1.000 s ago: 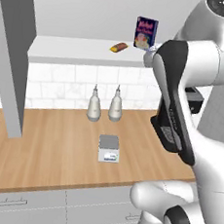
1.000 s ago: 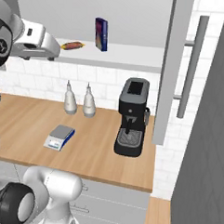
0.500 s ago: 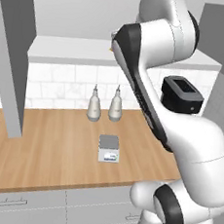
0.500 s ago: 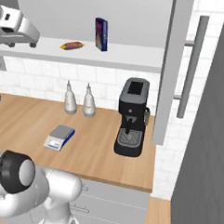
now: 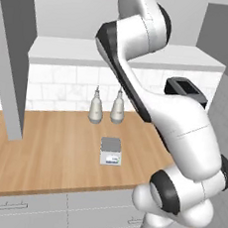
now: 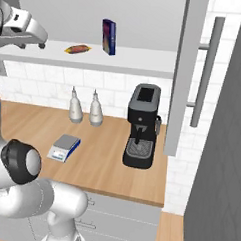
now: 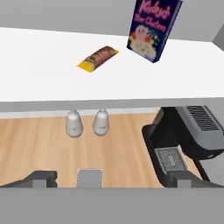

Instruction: Pick the bar and place it on the digital scale for weighing, and close the cabinet.

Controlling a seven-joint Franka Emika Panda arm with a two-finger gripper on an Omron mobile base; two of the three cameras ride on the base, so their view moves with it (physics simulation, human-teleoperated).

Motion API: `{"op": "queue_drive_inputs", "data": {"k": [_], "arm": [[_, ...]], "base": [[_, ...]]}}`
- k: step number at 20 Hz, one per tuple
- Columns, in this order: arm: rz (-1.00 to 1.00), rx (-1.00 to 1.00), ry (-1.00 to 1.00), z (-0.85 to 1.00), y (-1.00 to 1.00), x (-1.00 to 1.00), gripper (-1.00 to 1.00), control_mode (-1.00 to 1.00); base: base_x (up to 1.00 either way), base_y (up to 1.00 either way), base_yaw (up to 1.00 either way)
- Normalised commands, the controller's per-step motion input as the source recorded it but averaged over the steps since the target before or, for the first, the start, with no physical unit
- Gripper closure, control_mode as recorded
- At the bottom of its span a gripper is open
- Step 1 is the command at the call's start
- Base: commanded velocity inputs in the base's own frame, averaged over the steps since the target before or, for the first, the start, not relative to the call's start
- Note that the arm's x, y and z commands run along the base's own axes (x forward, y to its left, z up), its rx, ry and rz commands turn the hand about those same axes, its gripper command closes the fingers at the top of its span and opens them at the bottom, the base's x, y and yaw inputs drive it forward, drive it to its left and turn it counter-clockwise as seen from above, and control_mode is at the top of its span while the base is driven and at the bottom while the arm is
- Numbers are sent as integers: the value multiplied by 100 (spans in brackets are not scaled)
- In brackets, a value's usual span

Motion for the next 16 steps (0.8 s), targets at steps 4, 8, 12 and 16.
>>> {"op": "queue_drive_inputs", "data": {"k": [4, 8, 12, 16], "arm": [[-6, -2, 0, -32, 0, 75, -100, -100], [-4, 0, -2, -19, 0, 72, -100, -100], [-4, 0, -4, -4, 0, 62, -100, -100], [-3, 4, -4, -11, -12, 60, -100, -100]], "base": [[0, 0, 0], [0, 0, 0], [0, 0, 0], [0, 0, 0]]}}
